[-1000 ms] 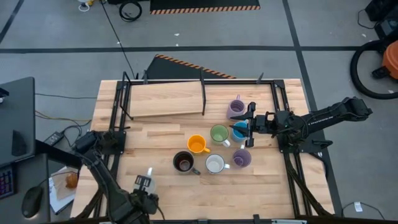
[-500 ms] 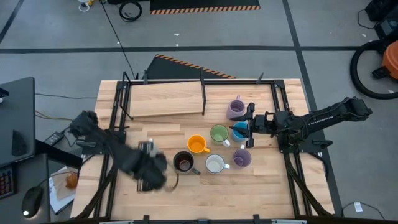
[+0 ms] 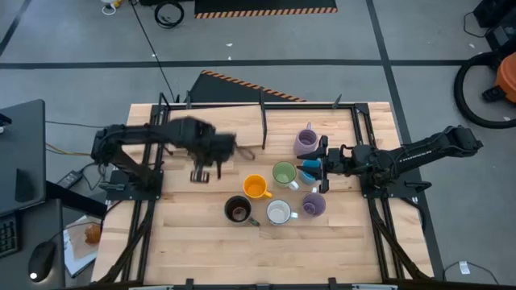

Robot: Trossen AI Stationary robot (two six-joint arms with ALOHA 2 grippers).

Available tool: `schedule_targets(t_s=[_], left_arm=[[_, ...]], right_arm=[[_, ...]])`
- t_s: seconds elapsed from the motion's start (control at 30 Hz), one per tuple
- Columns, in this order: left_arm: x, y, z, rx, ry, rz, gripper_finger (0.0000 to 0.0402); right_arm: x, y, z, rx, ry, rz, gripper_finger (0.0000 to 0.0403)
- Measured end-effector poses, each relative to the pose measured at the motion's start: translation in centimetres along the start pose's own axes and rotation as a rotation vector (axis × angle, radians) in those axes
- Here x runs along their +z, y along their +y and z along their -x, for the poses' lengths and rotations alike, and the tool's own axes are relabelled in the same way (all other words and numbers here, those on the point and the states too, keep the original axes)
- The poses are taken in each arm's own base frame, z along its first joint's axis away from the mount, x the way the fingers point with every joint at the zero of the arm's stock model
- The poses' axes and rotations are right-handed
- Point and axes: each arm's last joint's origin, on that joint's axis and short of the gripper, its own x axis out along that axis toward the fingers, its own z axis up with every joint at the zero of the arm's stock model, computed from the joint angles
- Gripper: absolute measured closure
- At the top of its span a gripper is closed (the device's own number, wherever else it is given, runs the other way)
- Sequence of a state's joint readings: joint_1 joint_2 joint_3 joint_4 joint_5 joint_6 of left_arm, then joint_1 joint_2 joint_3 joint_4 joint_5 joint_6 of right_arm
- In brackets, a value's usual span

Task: Place coffee mugs
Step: Put the light green mug on the shelf

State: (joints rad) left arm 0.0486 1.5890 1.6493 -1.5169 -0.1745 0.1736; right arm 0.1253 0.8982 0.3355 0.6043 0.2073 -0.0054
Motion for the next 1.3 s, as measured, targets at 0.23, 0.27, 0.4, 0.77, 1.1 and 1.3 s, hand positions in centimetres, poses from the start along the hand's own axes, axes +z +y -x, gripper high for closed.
schedule_targets(t_s=[0.23, 0.27, 0.4, 0.77, 1.1, 1.3], left_arm=[[-0.2, 6.9, -1.2, 0.052, -0.121, -0.088, 0.0377], [-0.2, 7.8, -1.5, 0.055, -0.145, -0.098, 0.0377], [-0.7, 11.0, -2.7, 0.068, -0.175, -0.174, 0.0377], [-1.2, 16.7, -6.6, 0.099, -0.199, -0.47, 0.0377], [-0.3, 19.9, -10.6, 0.11, -0.192, -0.326, 0.0377], [1.0, 22.0, -9.7, 0.141, -0.227, -0.237, 0.0377]], right_arm=[[0.1, 0.0, 0.0, 0.002, -0.008, -0.059, 0.0245], [0.1, 0.0, 0.0, 0.002, -0.009, -0.072, 0.0245], [0.1, 0.0, 0.0, 0.003, -0.01, -0.116, 0.0245], [0.2, 0.0, 0.0, -0.005, -0.021, -0.058, 0.0245], [0.3, -0.1, 0.0, -0.06, -0.03, -0.012, 0.0245], [0.3, -0.4, 0.0, -0.059, -0.028, 0.001, 0.0245]])
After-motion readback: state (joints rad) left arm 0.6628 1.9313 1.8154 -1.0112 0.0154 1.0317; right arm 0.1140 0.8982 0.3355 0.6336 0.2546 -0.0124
